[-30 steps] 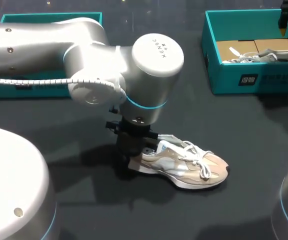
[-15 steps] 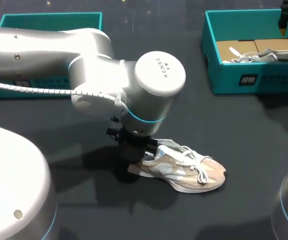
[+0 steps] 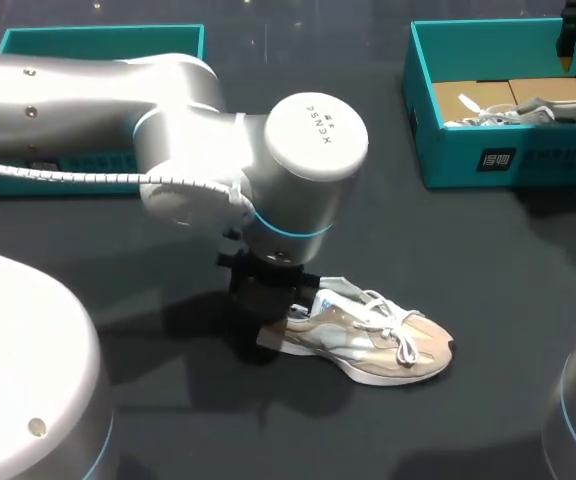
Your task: Take the shoe out of the shoebox, open the shoe tongue, remove and reinsert the insole, then place the shoe into the shoebox
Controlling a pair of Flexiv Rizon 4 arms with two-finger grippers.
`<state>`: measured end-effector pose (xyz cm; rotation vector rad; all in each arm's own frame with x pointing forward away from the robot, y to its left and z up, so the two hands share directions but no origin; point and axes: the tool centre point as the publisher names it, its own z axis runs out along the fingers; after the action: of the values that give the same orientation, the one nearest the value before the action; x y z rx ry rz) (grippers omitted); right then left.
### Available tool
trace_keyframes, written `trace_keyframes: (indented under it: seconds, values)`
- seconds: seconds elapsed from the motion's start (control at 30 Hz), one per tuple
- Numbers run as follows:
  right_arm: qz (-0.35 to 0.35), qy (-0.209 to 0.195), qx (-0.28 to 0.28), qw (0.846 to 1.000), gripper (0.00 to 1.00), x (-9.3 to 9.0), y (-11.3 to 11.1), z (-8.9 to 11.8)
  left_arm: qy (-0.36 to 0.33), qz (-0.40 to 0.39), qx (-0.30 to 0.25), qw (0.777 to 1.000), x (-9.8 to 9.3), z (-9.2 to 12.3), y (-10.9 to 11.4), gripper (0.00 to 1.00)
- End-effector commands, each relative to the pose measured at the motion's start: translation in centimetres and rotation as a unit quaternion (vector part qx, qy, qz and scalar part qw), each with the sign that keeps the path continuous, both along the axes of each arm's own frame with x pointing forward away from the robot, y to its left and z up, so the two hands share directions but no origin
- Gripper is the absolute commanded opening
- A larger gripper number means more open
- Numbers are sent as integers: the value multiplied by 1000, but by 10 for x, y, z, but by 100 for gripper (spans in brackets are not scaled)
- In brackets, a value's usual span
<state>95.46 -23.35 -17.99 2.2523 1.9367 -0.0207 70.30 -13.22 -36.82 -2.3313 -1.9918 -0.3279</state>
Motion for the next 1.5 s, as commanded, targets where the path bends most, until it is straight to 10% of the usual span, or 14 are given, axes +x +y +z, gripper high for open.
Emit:
trace_keyframes:
  seconds: [0.03, 0.57, 0.93, 1.5]
  values:
    - [0, -1, 0, 1000, 100, -1, 0, 0, -2, -2, -32, 999, -1, 29, 13, 100]
    - [0, -1, 0, 1000, 100, -1, 0, 0, 180, 217, -173, 944, -11, 131, 57, 100]
    - [0, -1, 0, 1000, 100, -1, 0, 0, 180, 217, -173, 944, -11, 131, 57, 100]
    - [0, -1, 0, 1000, 100, -1, 0, 0, 302, 427, -278, 806, 0, 98, 131, 100]
